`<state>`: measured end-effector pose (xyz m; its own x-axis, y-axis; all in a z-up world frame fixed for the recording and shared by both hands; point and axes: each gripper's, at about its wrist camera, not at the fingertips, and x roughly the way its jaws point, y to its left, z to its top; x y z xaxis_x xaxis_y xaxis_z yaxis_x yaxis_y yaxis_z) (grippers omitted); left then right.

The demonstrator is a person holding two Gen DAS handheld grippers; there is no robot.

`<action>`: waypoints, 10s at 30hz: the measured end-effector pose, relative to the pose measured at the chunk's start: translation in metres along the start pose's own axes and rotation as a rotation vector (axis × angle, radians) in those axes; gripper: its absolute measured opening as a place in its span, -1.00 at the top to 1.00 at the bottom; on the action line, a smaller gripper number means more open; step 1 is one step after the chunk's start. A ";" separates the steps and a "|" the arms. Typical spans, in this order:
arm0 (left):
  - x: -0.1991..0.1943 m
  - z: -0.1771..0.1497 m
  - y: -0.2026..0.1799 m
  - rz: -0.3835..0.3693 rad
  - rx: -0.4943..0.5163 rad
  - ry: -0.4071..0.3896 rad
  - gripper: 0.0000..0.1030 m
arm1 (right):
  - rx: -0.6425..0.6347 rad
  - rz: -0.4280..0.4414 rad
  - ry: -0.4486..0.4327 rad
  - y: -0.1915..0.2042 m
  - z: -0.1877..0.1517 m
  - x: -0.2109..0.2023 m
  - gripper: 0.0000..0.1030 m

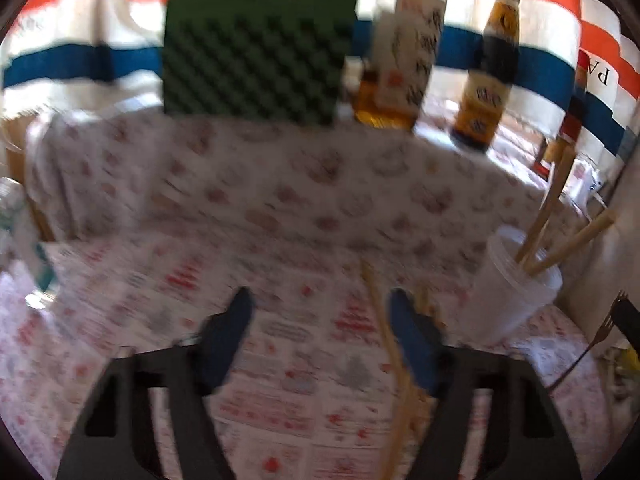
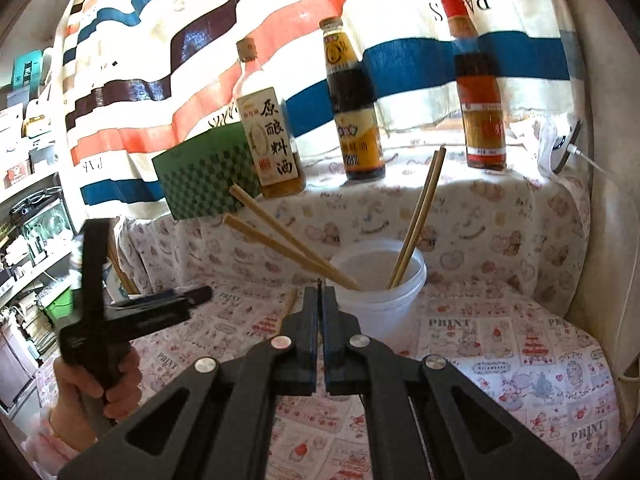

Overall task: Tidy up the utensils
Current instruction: 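Grasp a chopstick with the left tool and lift it while the right tool holds its chopstick, then carry both chopsticks over the white cup and open both tools to drop them, then withdraw both open tools from the cup toward the chopstick pile, then close the right tool on a wooden chopstick from the pile, then grasp chopsticks beside the gold spoon with the left tool while the right tool holds its chopstick, then carry both chopsticks over the white cup and open both tools to drop them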

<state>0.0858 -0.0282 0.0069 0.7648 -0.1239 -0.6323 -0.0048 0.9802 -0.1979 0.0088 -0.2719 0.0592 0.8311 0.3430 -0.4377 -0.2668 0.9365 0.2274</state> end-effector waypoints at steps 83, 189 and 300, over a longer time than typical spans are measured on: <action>-0.136 0.118 -0.111 -0.289 0.134 -0.387 0.88 | 0.217 0.079 -0.194 -0.040 0.078 0.023 0.97; -0.004 -0.015 0.048 0.094 -0.066 -0.084 -0.96 | -0.004 -0.026 0.450 0.028 -0.064 0.112 0.13; 0.072 0.013 -0.070 -0.015 0.080 0.136 0.98 | 0.084 -0.108 0.311 -0.038 -0.023 0.060 0.87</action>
<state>0.1494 -0.1034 -0.0149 0.6702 -0.1528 -0.7262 0.0611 0.9866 -0.1512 0.0580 -0.2850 0.0046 0.6605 0.2603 -0.7042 -0.1338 0.9638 0.2307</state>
